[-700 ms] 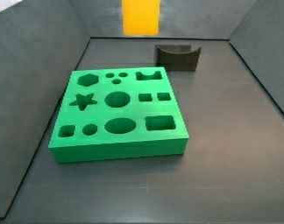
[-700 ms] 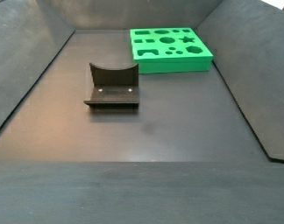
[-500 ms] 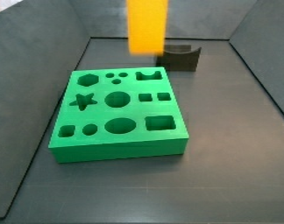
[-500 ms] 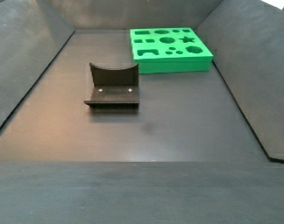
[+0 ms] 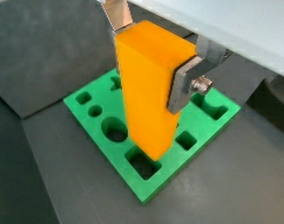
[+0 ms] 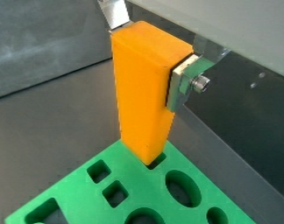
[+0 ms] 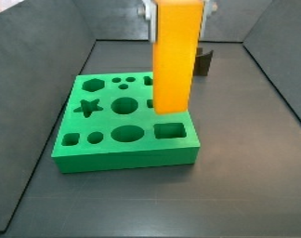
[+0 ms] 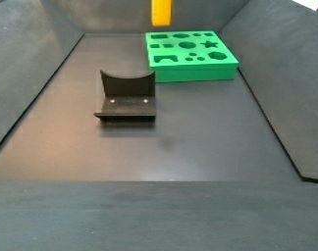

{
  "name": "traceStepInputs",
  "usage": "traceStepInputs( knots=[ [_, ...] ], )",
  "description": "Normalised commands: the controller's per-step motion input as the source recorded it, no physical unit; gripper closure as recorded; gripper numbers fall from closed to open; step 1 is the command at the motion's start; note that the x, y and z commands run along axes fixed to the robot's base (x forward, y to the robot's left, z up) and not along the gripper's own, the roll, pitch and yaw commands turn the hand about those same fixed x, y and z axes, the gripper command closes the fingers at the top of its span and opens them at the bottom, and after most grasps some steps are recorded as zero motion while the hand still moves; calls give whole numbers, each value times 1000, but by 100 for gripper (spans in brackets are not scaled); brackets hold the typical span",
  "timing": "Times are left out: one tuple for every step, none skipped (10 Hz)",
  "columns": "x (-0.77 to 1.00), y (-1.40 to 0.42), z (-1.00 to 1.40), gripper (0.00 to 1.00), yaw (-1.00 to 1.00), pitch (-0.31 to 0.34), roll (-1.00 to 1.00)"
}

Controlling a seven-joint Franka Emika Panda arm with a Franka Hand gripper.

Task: Insert the rectangle object.

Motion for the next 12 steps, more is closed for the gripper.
traceStepInputs(
  knots=[
    [0, 0, -297, 100, -9, 0, 123],
    [0, -169, -406, 100, -117, 0, 109],
    [11, -314, -394, 100, -320, 0, 66],
    [91, -283, -280, 100, -406, 14, 103],
    [231, -257, -383, 100, -177, 53, 146],
    [231, -129, -280, 100, 0, 96, 216],
    [126, -40, -197, 100, 0, 97, 230],
    [-9, 0, -223, 100, 71, 4, 186],
    [-194, 0, -191, 100, 151, -10, 160],
    [-237, 0, -171, 100, 100, -11, 134],
    [-163, 0, -254, 100, 83, -17, 100],
    [0, -97, -440, 100, 14, -23, 59]
  ],
)
